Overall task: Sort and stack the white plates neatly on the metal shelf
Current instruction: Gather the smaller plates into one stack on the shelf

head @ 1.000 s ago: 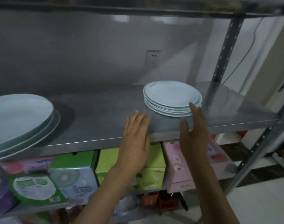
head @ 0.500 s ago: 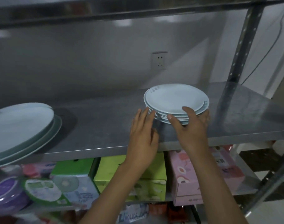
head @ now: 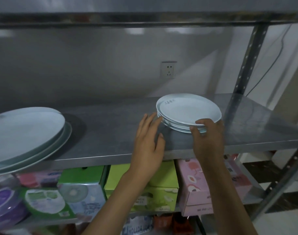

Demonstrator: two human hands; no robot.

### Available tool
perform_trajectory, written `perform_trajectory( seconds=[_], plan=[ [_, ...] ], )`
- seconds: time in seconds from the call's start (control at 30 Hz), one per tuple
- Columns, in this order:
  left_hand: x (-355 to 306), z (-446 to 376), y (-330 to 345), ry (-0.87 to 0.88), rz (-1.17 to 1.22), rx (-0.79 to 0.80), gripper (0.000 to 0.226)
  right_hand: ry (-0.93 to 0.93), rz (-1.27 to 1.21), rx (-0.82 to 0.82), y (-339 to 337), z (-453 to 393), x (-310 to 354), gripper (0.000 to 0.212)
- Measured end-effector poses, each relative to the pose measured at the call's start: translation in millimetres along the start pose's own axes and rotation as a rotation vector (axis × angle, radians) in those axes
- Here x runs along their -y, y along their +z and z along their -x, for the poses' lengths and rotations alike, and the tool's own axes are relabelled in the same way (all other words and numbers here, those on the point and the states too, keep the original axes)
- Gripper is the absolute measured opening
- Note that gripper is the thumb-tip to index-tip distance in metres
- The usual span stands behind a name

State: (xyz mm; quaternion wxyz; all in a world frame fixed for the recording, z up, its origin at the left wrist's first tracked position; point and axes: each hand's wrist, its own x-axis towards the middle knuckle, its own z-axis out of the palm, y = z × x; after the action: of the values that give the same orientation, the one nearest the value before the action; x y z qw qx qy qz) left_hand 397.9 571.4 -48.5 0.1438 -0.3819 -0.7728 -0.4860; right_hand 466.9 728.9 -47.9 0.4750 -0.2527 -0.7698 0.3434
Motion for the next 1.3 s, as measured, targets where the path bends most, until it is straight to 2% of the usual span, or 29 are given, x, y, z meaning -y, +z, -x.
perform_trajectory(
  seconds=[0.13,0.27,0.47,0.6,0.8,1.0,1.13,1.3],
  plan=[
    [-2.0,2.1,-9.5,-0.007,0.046,0.002,0.047,-0.044,-0.033,-0.082,-2.2,10.7,11.2,0.015],
    [-6.8,3.2,-20.5,-0.008,0.125,0.009,0.046,-0.052,-0.1,-0.081,-2.2,23.5,29.2,0.015],
    [-6.1,3.0,-47.4,-0.158,0.296,-0.051,0.054,-0.146,-0.199,-0.086,7.8,41.2,66.5,0.016],
    [-8.2,0.3,-79.3,-0.129,0.366,-0.133,0.056,-0.184,-0.319,0.014,20.7,49.4,96.7,0.019],
    [4.7,9.5,-143.6,-0.098,0.302,-0.347,0.039,-0.224,-0.46,0.159,60.7,67.2,141.6,0.019],
    [28.3,32.8,-211.8,-0.129,0.179,-0.559,0.036,-0.272,-0.596,0.336,109.4,94.9,197.2,0.025],
    [49.2,50.5,-258.3,-0.138,0.157,-0.641,0.031,-0.273,-0.661,0.462,140.3,121.1,230.9,0.027],
    [78.4,79.5,-315.0,-0.124,0.052,-0.801,0.03,-0.268,-0.698,0.555,182.1,157.3,270.2,0.034]
  ],
)
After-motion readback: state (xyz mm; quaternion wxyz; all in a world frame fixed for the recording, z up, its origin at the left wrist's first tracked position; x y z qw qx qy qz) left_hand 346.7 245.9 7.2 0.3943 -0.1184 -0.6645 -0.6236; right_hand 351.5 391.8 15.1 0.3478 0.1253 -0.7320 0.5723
